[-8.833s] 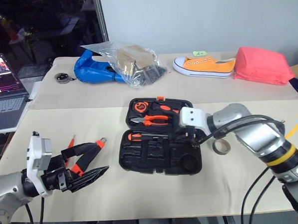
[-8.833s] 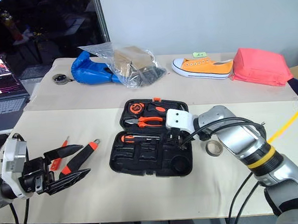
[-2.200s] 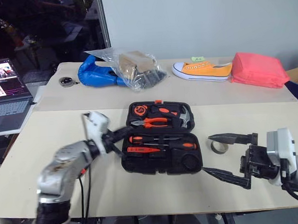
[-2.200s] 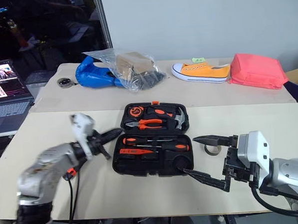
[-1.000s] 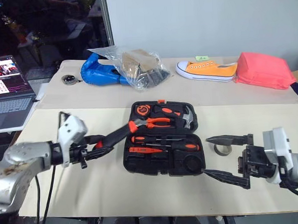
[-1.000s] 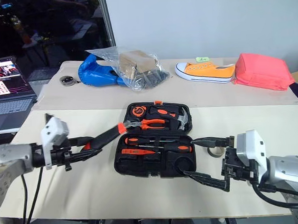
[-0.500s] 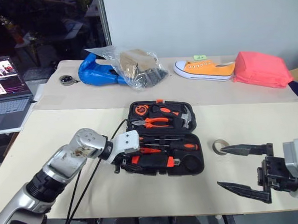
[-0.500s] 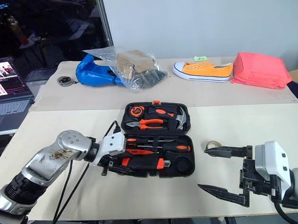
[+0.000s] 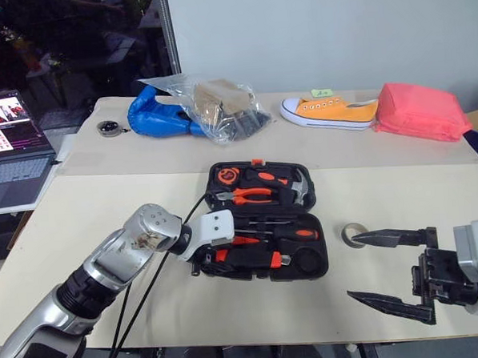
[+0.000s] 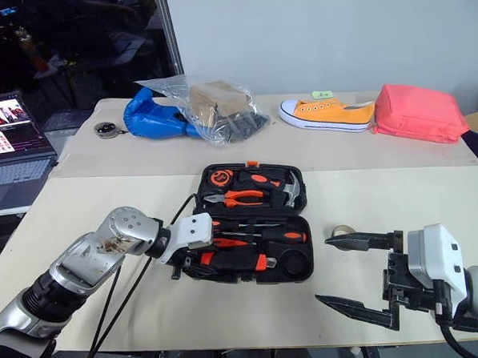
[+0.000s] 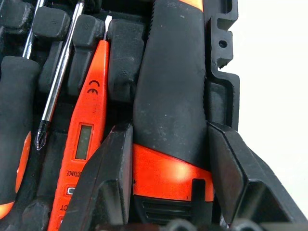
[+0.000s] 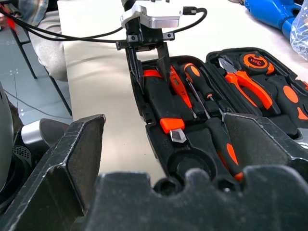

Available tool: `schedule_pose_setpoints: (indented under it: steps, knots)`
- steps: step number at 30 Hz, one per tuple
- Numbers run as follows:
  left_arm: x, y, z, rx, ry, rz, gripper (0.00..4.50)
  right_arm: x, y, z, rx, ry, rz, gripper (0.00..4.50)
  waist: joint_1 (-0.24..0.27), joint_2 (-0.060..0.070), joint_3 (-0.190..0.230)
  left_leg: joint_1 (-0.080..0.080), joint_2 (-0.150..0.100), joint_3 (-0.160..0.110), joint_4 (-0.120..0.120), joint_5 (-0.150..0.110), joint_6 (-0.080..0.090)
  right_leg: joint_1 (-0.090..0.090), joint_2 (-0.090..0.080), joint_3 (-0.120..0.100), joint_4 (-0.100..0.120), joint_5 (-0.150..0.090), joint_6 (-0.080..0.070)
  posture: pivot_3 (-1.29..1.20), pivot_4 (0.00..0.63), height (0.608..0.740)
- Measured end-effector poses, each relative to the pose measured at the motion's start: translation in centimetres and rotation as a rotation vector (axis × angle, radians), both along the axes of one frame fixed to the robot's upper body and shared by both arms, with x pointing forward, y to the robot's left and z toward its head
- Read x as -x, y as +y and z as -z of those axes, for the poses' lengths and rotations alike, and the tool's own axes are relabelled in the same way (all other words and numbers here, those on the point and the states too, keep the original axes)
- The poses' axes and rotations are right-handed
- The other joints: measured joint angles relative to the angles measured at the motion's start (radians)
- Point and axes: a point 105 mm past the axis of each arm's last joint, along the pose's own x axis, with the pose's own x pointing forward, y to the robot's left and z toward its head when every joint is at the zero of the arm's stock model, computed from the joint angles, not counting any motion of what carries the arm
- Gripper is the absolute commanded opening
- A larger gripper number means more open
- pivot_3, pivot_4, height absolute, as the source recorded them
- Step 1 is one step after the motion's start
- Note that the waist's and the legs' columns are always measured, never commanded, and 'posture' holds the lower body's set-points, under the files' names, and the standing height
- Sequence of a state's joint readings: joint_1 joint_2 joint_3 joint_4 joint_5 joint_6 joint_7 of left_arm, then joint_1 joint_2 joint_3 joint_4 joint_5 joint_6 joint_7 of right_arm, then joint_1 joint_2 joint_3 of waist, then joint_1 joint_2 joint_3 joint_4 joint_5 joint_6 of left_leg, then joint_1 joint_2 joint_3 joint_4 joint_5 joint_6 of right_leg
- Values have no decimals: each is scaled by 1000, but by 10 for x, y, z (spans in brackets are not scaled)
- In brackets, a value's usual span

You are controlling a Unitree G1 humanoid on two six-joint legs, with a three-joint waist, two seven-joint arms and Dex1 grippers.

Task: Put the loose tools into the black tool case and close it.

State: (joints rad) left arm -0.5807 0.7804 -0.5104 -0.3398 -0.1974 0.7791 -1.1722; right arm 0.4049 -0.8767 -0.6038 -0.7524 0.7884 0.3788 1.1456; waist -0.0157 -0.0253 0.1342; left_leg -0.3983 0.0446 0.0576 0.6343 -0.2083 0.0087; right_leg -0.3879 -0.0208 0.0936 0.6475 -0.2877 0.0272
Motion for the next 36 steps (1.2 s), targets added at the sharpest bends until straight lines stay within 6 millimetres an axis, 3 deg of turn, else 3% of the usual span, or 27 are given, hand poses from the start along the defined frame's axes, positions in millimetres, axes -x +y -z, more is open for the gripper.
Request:
schedule_pose_setpoints:
  steps: [5, 8, 12, 14, 18, 20, 22, 25, 34, 36]
  knots:
    - [1, 1, -8, 22, -2, 0, 4450, -1, 1, 0, 0, -1, -8, 4500, 1, 0, 0, 0, 0, 0, 0, 0, 0, 0, 0, 0, 0, 0, 0, 0, 150, 740]
    - [7, 7, -18, 80, 48, -2, 4450, -2, 1, 0, -1, 0, -7, 4500, -1, 0, 0, 0, 1, 0, 0, 0, 0, -1, 0, 0, 0, 0, 0, 0, 150, 740]
    - [-1, 15, -56, 287, 60, -76, 3514, -5, 0, 1, -8, 3, -9, 4500, 2, 1, 0, 0, 2, 0, 1, 0, 0, 0, 0, -1, 1, 0, 0, 0, 150, 740]
    - [-7, 12, -66, 401, 58, -109, 2777, -6, 2, 2, -10, 7, -18, 4500, 4, 1, 0, 0, 1, 0, 2, 0, 0, 1, -1, -1, 1, 0, 1, 0, 150, 740]
    - [-5, -1, -49, 513, 77, -135, 1357, -9, 5, 3, -12, 2, -28, 4500, 2, 1, 0, -1, 1, 0, 3, 0, 0, 1, -1, 0, 0, 3, -3, 0, 150, 740]
    - [-1, -5, -33, 502, 79, -139, 598, -10, 5, 2, -13, 0, -25, 4500, 1, 1, 0, -1, 0, 0, 3, 0, 1, 0, -1, 0, 0, 4, -6, 0, 150, 740]
    - [-1, -5, -18, 467, 75, -148, 109, -10, 5, 2, -13, -1, -25, 4500, 2, 1, 0, 0, 0, -1, 2, 0, 1, 1, 0, 0, 0, 4, -6, 0, 150, 740]
    - [1, 2, 11, 379, 59, -156, 109, -9, 5, 3, -7, 3, -24, 4500, 1, 1, 0, 0, 0, 0, 2, 0, 1, 1, 0, 0, 1, 4, -6, 0, 150, 740]
    - [-7, 7, 29, 266, -234, -9, 109, -7, 3, 4, 5, 16, -18, 4500, 0, 5, -7, 12, 3, 2, 1, -1, 1, 16, -2, 2, 0, 0, 1, 0, 150, 740]
    - [-12, 11, 34, 235, -309, -1, 109, -6, 2, 3, 8, 11, -15, 4500, -3, 6, -7, 17, 4, 2, 0, -1, 0, 20, -2, 3, 0, -3, -5, 0, 150, 740]
